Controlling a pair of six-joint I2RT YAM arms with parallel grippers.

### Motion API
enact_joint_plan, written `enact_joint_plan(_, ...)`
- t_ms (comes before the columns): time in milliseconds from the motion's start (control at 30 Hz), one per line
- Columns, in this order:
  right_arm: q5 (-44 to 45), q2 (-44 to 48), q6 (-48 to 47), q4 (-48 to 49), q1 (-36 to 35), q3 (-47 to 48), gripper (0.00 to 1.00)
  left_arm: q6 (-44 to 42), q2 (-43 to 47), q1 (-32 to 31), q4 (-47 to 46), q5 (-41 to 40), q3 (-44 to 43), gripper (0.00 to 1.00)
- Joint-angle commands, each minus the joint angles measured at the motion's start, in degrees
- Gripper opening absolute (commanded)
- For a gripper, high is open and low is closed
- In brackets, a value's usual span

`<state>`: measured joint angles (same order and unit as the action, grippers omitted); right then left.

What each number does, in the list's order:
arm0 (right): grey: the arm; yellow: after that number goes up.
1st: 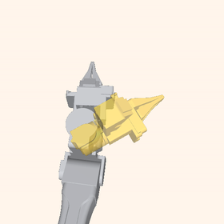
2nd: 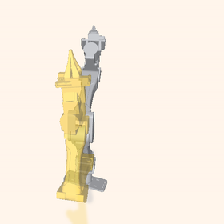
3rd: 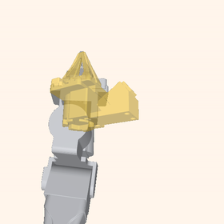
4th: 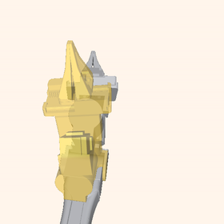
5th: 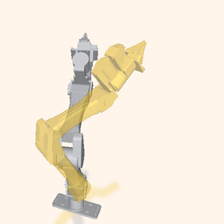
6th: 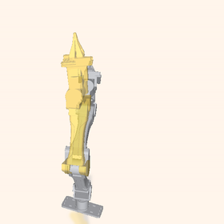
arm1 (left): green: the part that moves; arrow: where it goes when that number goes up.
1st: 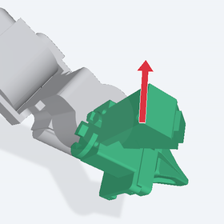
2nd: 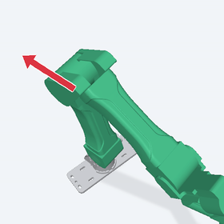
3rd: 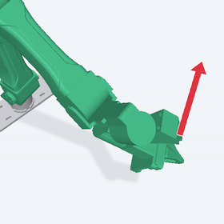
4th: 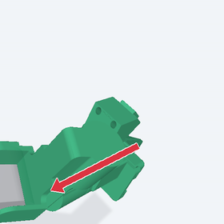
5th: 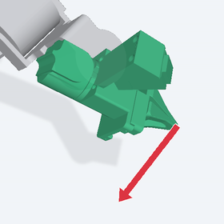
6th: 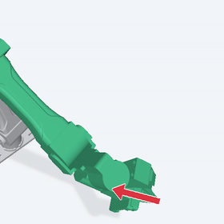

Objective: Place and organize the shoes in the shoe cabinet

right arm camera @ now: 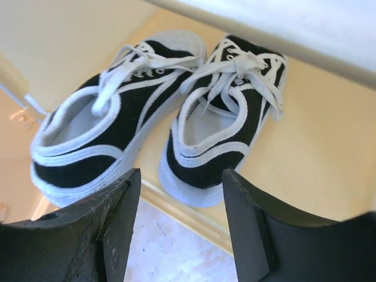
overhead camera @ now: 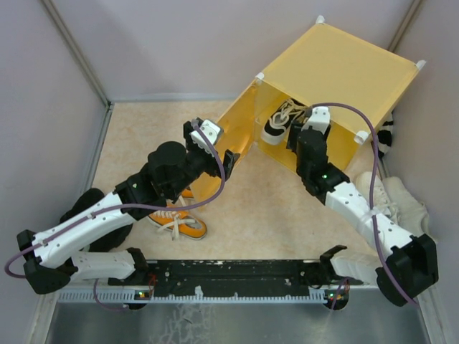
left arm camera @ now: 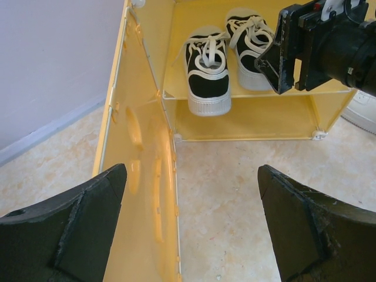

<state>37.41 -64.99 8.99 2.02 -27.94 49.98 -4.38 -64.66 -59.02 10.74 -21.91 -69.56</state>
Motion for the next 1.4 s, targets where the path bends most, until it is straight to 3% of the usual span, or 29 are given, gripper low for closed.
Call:
enact_joint_plan(0, -1.8, 2.0, -2.1, -5.6, -3.2, 4.5, 0.6, 0.5, -0.5, 0.1, 1.7, -0.8, 0.5, 0.98)
enact_joint_plan(167, 0.1, 1.3, -5.0, -8.7, -7.9, 5.7, 0.62, 0.3, -0.6, 0.1, 1.7, -1.1, 0.4, 0.98)
enact_joint_plan(333, 4.5, -1.1, -2.0, -7.4, -10.9, 6.8, 0.63, 0.2, -0.7, 0.1, 1.7, -1.2, 0.5, 0.98)
enact_joint_plan(500, 9.9, -5.5, -1.2, 0.4, -13.2, 5.9, 0.63, 0.1, -0.6, 0.1, 1.7, -1.4, 0.6, 0.98)
enact_joint_plan(867, 19.0, -16.2, -10.9, 18.7, -13.8, 5.3, 0.62, -0.7, -0.2, 0.1, 1.8, -2.5, 1.0, 0.98)
enact_joint_plan(1100, 26.8, -23.0, -21.8, 35.8, -13.7, 4.2, 0.54, -0.8, -0.7, 0.1, 1.8, -2.5, 1.2, 0.98)
enact_joint_plan(1233, 27.9, -26.1, -30.1, 45.6, -12.5, 4.8, 0.52, -1.0, -0.3, 0.1, 1.6, -3.0, 1.6, 0.98)
enact_joint_plan(1367, 25.8, -28.8, -30.7, 46.9, -9.7, 6.6, 0.51, -0.8, -0.4, 0.1, 1.3, -3.0, 2.0, 0.98)
